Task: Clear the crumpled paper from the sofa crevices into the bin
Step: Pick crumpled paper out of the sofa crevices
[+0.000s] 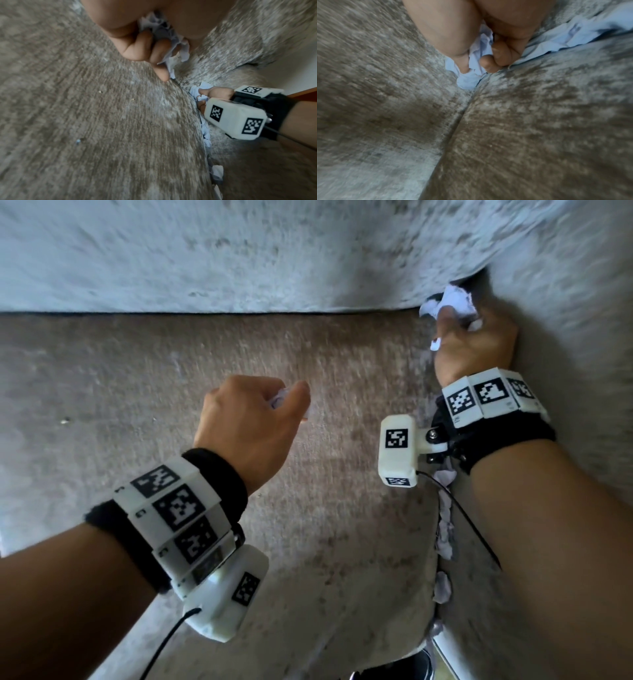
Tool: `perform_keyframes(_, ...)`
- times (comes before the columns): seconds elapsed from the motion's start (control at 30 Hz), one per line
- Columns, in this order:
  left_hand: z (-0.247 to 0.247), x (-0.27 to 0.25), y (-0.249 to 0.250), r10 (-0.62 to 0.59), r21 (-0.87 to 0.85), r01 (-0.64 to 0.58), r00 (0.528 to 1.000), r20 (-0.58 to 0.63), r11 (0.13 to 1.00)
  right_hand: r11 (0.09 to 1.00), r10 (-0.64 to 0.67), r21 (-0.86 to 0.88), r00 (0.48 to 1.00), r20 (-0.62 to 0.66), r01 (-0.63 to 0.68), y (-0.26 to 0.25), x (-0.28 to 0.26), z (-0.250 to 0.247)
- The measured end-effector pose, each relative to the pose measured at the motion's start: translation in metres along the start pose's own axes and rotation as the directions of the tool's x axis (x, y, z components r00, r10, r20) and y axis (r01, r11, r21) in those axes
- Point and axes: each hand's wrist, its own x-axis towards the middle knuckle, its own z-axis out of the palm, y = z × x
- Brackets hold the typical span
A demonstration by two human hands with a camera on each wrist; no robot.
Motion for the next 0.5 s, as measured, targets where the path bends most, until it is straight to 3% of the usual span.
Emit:
perform_keyframes(0.2, 0.000, -0.001, -0.006, -0.004, 0.021, 0.004, 1.000, 0.006, 1.000, 0.995, 0.100, 0.033, 0.995, -0.019, -0.099, 0.001, -0.008, 0.000)
perform_keyframes(0.33, 0.008, -0.003, 0.003, 0.002, -0.017, -0.001, 0.999, 0.049, 1.000, 0.995, 0.095, -0.009, 0.994, -0.047, -0.096, 0.001, -0.030, -0.021)
perform_keyframes(0.5, 0.029, -0.006, 0.011, 0.059, 0.010, -0.060, 0.994, 0.096, 0.998, 0.995, 0.099, 0.005, 0.995, 0.025, -0.099, 0.014, -0.070, -0.057)
